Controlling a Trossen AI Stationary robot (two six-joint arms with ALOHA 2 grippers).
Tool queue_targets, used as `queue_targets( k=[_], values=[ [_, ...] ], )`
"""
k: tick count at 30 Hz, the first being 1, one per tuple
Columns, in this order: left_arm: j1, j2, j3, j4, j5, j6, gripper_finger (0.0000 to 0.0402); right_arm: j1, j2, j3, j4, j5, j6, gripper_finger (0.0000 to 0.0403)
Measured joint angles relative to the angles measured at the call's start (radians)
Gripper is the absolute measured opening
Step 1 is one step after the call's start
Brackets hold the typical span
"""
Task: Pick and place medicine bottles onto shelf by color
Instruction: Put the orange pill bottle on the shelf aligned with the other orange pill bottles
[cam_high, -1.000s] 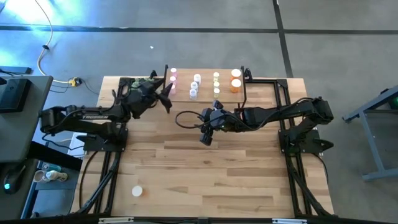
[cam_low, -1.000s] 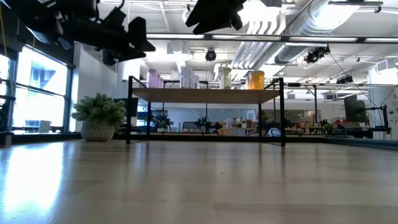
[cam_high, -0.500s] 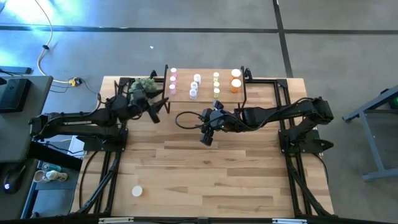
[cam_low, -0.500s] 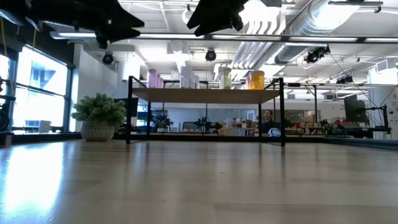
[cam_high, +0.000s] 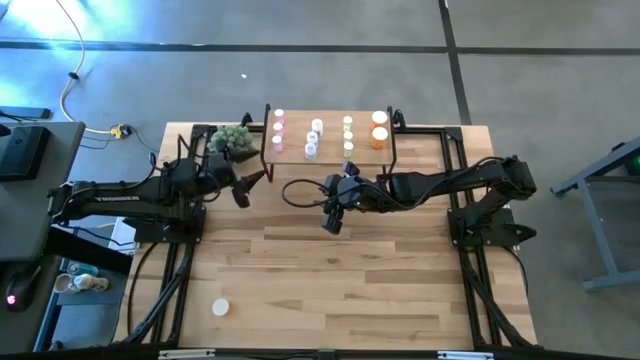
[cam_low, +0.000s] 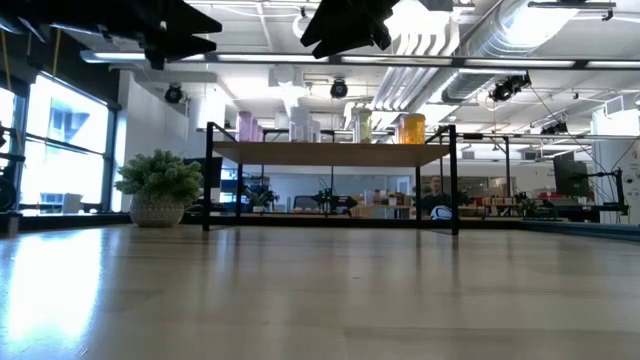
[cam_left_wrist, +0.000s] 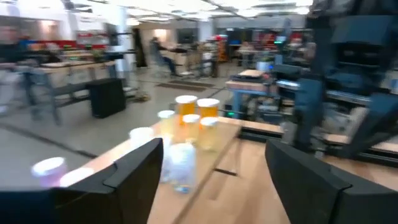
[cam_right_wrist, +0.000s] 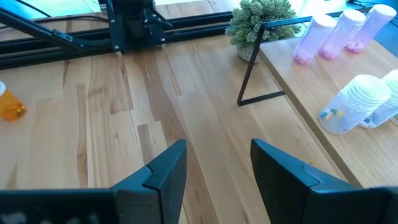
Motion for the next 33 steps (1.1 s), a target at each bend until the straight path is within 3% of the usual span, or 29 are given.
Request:
queue_targets(
  k=[6,15,23,33],
  values=[
    [0.0,0.0,0.021,-0.021,-0.128,0.004,0.0301,0.0,0.0,0.0,-0.003,0.0,0.0,0.0169],
    [-0.079,0.016,0.209,-0.326,0.138,0.029,0.0303,0.0,0.0,0.0,-0.003,0.0,0.0,0.0169],
    [-0.293,0.066,0.354,-0.728,0.182,0.189,0.0303,0.0,0.0,0.0,-0.032,0.0,0.0,0.0169],
    [-0.608,0.126,0.356,-0.829,0.191,-0.119,0.0303,0.0,0.0,0.0,-0.082,0.0,0.004,0.0169]
  ],
)
